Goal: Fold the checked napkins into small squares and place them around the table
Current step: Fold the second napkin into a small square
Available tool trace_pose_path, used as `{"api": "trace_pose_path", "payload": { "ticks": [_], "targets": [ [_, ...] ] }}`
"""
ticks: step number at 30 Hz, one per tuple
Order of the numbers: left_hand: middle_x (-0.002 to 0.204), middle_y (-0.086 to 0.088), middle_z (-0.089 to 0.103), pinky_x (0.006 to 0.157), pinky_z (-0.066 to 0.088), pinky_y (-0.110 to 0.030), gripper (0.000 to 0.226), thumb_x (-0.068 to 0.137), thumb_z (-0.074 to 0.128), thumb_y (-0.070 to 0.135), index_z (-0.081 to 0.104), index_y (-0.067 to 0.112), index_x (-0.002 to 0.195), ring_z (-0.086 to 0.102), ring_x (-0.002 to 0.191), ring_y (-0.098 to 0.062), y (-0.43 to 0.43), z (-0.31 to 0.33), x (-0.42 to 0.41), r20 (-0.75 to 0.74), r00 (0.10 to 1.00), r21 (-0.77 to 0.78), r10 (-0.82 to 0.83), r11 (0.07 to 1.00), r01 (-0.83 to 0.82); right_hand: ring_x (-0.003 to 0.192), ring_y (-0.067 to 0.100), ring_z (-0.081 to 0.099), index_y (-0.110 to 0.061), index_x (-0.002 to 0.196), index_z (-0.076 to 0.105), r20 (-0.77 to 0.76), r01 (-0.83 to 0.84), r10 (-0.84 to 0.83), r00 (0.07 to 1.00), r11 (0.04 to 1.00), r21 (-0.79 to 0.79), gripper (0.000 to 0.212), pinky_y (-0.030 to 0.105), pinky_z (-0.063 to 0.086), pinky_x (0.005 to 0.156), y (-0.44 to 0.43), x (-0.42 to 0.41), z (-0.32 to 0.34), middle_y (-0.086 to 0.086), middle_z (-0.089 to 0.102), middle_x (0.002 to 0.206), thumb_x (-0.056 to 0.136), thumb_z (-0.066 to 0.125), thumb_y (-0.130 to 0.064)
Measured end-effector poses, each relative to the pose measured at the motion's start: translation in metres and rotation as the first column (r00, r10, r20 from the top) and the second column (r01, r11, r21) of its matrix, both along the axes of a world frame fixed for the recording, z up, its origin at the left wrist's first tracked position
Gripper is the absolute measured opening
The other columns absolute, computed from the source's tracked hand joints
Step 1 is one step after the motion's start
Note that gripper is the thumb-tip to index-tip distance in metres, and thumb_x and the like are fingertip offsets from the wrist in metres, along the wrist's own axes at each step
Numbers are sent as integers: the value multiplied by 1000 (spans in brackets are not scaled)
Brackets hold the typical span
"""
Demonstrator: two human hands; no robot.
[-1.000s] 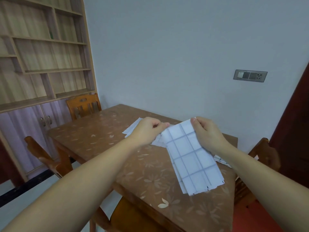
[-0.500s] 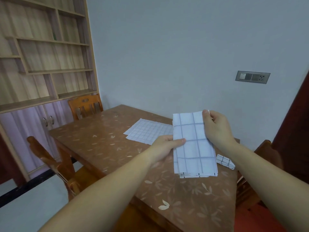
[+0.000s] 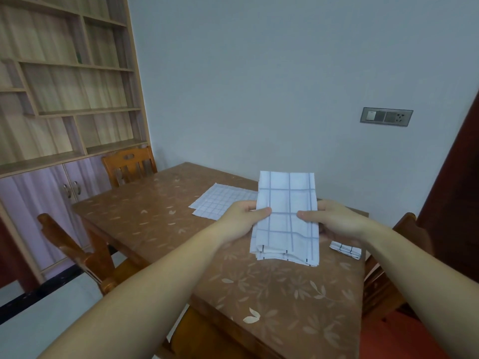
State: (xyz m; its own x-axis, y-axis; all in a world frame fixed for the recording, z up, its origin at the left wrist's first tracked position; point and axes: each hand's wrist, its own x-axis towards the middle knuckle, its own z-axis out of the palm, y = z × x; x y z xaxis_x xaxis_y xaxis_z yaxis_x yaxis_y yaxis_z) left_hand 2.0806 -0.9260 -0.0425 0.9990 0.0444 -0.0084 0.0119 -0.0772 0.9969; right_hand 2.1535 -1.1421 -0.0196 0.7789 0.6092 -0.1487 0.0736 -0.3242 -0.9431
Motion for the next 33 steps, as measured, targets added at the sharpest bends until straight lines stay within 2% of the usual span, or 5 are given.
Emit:
{"api": "trace_pose_path", "payload": {
  "ticks": [6, 14, 23, 28, 33],
  "targets": [
    [113, -9, 73, 87, 57, -40, 24, 97, 56, 14, 69, 20, 116, 70, 102, -26, 10, 3, -3, -56, 993, -217, -103, 972, 89, 80, 23, 71, -19, 116, 70, -208, -95, 147, 967, 966, 240, 30, 30, 56, 64, -9, 4, -3, 13, 71, 117, 89, 60, -11],
    [63, -2, 63, 46, 51, -23, 32, 97, 41, -3, 60, 14, 77, 64, 53, -16, 11, 8, -6, -44, 989, -291, -139, 949, 121, 73, 25, 69, -11, 73, 73, -192, -33, 88, 977, 961, 274, 43, 33, 58, 65, -7, -3, 6, 12, 68, 90, 93, 38, 2],
    [92, 3, 61, 53, 47, -23, 11, 91, 63, 27, 71, 22, 95, 62, 61, -11, 7, 15, -13, -52, 998, 2, 22, 1000, -22, 56, 10, 58, -10, 95, 72, 120, 27, -32, 992, 999, 42, 16, 32, 53, 70, -2, -11, 11, -9, 56, 55, 91, 62, 1],
    [141, 9, 50, 60, 51, -20, 44, 79, 75, 12, 68, 44, 109, 46, 135, -26, 7, 9, -11, 57, 998, -1, -6, 1000, 6, 82, 24, 68, -23, 117, 65, 54, 156, -172, 984, 962, 223, 34, 45, 54, 84, 5, -13, 7, 3, 75, 92, 90, 62, -2],
    [140, 4, 51, 54, 50, -18, 55, 85, 66, -5, 60, 34, 123, 65, 87, -12, 6, 14, -14, 175, 985, -20, 13, 1000, -9, 59, 12, 67, -13, 110, 68, -149, 124, -114, 982, 991, 56, 27, 20, 48, 48, 11, -23, 1, 4, 75, 86, 97, 57, -34]
  ]
}}
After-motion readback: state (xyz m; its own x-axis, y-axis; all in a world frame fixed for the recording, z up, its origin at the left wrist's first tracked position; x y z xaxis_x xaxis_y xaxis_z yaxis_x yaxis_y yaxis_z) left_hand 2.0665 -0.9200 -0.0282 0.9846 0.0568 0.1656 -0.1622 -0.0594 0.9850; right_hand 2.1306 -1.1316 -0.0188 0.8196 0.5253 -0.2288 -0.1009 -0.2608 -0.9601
